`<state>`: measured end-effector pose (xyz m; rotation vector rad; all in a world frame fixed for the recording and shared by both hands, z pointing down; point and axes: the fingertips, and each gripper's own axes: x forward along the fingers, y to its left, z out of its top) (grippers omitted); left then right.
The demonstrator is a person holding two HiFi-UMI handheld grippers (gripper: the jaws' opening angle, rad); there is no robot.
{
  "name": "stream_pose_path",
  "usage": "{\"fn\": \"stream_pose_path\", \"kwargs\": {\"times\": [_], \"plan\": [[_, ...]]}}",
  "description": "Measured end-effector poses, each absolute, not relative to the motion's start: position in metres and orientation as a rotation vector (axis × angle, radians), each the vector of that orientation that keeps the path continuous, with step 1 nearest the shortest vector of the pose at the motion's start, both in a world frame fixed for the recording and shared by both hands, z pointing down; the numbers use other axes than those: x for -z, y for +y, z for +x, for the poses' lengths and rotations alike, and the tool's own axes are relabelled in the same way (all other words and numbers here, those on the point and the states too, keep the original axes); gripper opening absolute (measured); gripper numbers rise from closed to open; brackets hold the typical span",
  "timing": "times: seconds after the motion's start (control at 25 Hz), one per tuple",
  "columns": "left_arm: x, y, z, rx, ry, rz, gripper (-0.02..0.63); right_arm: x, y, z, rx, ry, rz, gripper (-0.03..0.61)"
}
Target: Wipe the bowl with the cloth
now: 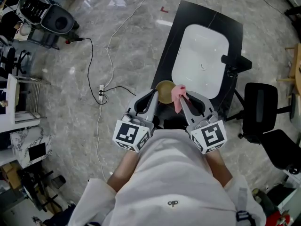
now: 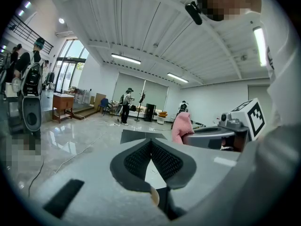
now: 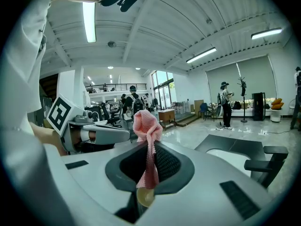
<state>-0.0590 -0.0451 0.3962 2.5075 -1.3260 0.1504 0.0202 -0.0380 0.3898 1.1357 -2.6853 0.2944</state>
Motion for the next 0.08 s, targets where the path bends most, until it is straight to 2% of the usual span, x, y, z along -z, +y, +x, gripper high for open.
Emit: {"fn": "stream_pose_path", "kwargs": {"times": [0.08], "plan": [[-0.3977,-0.0458,-0.0587,-0.152,-1.327,2.507,0.011,-0.3915,-0.0386,0.021,-0.295,-2.682,1.136,0.026]]}}
